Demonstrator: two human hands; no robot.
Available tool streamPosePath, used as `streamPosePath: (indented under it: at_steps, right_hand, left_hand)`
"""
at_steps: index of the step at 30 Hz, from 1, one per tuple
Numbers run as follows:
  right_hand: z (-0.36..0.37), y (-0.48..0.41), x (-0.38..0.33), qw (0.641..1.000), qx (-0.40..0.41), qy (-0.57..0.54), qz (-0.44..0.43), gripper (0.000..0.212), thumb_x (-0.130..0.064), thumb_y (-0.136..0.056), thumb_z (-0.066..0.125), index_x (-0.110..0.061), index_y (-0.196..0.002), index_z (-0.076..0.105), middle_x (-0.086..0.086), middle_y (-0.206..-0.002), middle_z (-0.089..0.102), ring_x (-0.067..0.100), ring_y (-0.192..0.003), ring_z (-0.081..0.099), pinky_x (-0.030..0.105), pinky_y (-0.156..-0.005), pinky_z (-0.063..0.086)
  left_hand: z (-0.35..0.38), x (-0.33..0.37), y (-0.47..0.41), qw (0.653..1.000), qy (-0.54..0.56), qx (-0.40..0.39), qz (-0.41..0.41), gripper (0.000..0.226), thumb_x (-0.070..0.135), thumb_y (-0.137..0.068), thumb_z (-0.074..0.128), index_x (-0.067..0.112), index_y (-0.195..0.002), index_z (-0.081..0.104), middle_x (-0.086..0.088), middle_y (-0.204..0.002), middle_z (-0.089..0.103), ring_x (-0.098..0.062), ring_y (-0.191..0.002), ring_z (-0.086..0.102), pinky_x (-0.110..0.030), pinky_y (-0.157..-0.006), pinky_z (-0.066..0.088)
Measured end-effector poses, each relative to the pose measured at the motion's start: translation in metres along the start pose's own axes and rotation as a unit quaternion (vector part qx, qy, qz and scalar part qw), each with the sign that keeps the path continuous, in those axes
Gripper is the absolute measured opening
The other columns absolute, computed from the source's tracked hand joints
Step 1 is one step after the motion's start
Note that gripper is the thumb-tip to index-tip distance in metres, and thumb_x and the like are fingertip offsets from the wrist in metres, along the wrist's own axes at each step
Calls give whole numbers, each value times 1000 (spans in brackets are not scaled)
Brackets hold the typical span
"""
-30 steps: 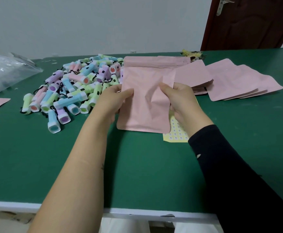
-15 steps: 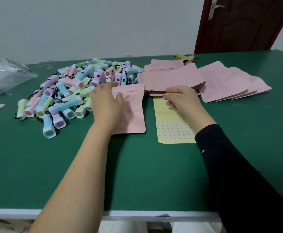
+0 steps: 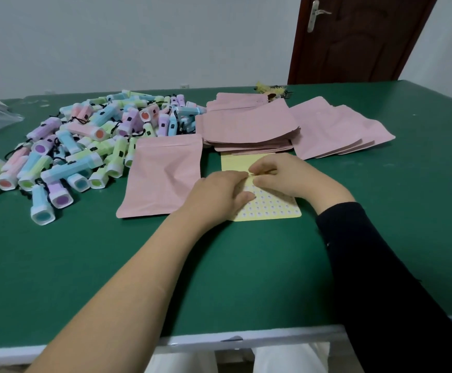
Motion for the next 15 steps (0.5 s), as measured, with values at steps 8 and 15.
streamPosePath:
  at_steps: [8,15]
  right_hand:
    - [2,2,8,999,20,49,8,31,-23,-88,69,-25,-119,64,-9,-125,60,9,-112,53,21,-87,36]
    - [2,-2,7,998,50,41,-1,14,-21,-88,68,-30,-96,61,-12,-104,57,6,-96,52,21,-81,37]
  left_hand:
    - [-5,-15,-2,997,46,36,-56,41,48,-92,61,29,-128,61,8,-126,62,-17,-119,52,-37,-96,43]
    - [-10,-21,-3,989,67,84,-96,18,35,-94,62,30,-110,68,6,-113,62,-20,-112,51,-39,-95,42]
Point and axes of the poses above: each hand's wrist, its own y-axis away from the middle knuckle, its own z-axis out of the palm, x = y × z, the point moved 10 cm from there along -y, towards the middle knuckle
